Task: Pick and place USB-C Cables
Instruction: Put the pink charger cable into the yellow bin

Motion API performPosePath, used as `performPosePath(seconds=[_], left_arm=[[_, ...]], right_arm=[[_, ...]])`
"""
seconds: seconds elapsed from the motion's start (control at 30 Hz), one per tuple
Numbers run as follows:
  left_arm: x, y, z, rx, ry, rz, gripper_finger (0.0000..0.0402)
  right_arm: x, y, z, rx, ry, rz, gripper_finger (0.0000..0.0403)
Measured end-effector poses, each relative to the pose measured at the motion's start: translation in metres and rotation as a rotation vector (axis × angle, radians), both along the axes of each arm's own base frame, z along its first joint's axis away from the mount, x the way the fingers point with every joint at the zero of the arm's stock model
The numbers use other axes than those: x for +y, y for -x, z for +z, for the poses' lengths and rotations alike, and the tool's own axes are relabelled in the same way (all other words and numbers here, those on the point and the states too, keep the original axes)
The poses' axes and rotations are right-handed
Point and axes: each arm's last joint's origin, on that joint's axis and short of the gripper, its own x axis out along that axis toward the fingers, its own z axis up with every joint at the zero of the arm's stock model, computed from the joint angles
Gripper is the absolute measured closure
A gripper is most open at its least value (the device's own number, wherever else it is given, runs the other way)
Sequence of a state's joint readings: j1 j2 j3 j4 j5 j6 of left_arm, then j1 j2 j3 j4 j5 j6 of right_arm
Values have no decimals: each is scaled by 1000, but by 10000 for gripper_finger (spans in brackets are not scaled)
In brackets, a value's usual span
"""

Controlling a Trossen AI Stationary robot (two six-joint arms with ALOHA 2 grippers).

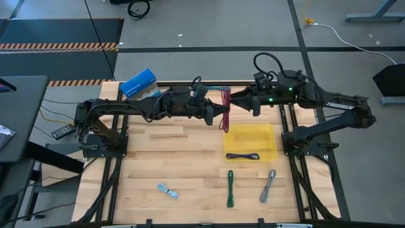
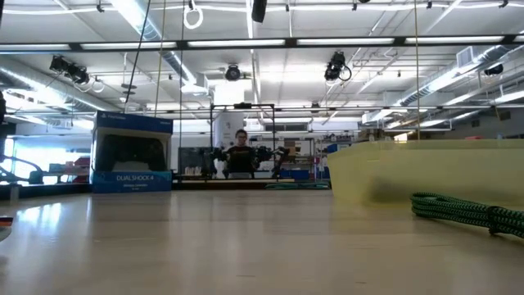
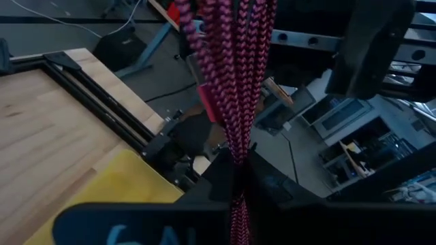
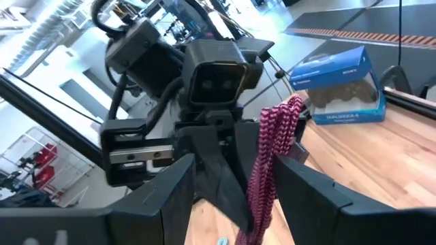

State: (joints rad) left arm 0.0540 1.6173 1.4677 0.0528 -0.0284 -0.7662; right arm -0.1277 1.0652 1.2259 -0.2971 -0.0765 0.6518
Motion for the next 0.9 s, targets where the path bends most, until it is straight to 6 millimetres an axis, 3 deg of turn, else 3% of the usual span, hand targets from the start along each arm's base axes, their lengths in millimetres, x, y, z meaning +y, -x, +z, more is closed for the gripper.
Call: performPosePath(seconds=[0.5,0.6,0.77,0.9], left_arm=[[-3,0,1,-14,11,-16,377],[-3,0,1,-7,14,-13,361],[-2,1,-4,37,35,-5,314],[-3,2,-8,87,37,-13,279]], right_arm=[[-7,-24,-17,84,4,-16,210],[-7,-24,-17,79,20,-35,254],[-7,-13,-10,57,72,-29,381],[-6,-4,-7,61,87,-9,388]])
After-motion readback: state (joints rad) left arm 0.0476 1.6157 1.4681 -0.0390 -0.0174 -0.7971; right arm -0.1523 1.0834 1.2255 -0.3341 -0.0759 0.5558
